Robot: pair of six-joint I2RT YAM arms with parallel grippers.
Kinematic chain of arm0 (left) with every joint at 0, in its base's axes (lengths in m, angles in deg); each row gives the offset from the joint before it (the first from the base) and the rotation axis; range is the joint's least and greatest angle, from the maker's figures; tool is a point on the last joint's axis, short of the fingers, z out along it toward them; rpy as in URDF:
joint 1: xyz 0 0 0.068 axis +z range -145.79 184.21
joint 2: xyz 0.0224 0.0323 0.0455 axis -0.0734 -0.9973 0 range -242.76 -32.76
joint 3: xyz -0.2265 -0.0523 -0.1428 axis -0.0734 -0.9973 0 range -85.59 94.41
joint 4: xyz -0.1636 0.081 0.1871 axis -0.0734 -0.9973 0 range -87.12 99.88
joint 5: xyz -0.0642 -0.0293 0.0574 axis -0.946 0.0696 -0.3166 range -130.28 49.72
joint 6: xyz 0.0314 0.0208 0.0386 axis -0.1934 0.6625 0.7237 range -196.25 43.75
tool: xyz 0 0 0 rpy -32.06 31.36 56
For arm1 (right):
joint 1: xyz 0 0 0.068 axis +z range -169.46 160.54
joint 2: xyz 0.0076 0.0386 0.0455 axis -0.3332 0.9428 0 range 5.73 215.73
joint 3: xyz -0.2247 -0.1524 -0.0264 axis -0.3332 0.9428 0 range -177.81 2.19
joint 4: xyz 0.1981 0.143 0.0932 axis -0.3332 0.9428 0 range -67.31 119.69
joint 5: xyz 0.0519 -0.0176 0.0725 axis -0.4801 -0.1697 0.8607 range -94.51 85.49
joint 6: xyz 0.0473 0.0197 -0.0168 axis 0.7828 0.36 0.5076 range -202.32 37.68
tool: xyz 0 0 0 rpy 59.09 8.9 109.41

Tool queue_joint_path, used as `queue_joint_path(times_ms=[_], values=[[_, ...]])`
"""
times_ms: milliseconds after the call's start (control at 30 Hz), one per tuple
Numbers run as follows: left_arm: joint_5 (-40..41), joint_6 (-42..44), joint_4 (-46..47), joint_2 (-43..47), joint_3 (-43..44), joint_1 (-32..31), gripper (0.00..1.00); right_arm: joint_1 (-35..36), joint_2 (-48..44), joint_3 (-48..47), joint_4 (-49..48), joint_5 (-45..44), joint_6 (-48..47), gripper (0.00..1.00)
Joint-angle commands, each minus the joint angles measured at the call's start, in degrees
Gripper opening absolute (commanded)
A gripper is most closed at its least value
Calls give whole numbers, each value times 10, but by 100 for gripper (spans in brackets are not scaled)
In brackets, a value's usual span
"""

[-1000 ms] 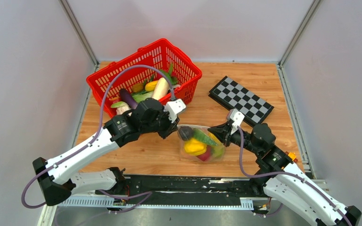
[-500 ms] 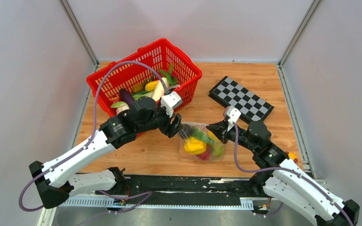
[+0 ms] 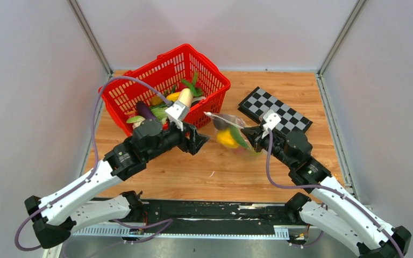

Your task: Place the food in the zip-top bag and seal the zipper

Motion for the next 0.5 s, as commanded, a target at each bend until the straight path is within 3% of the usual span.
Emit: queue_joint_path(times_ms=[0,167,467], values=[[54,-20,44,43,0,2,81,0,-20,4,-45,112,-28,0],[50,-30,37,45,-8,2,82,0,4,60,12,202,28,0],[24,-23,30,8,11,2,83,0,-45,97,-15,306,60,4]])
